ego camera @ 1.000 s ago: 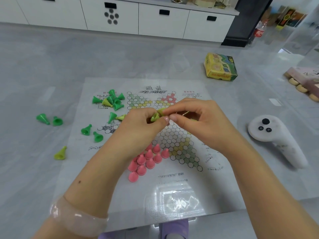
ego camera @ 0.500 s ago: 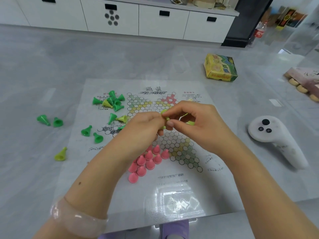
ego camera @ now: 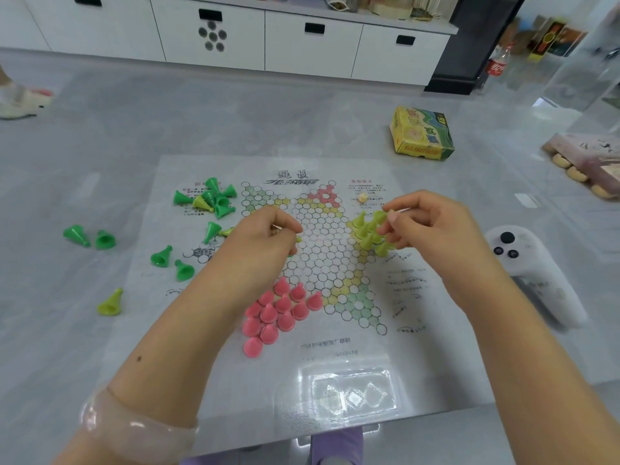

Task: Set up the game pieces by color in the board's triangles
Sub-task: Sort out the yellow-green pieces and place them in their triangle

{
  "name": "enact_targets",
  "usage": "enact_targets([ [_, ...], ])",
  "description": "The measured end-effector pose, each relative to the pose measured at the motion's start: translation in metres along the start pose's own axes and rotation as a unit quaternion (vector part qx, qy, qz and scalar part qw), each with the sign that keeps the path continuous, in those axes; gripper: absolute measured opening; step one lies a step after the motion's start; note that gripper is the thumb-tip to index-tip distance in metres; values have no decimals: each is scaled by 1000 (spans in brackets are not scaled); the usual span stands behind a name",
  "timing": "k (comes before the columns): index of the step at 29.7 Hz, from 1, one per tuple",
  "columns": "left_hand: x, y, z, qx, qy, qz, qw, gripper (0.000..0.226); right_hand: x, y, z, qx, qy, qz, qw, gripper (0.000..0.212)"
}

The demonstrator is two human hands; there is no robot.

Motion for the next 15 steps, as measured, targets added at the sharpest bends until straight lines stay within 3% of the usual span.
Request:
enact_targets([
  [5, 0, 0, -1, -4, 6, -5, 1000, 23, -4, -1, 3, 25, 30, -32, 999, 14],
  [15, -2, 1, -1, -8, 14, -13, 1000, 24, -16, -2, 2, 55, 24, 177, 982, 9],
])
Point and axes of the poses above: each hand's wrist, its own z-axis away from the middle knuckle, its own y-axis out of the palm, x = y × z, the point moved 4 cm from there along -z, towards the middle knuckle, and after that the axes turned 13 degrees about -z, right-handed, at the moved point
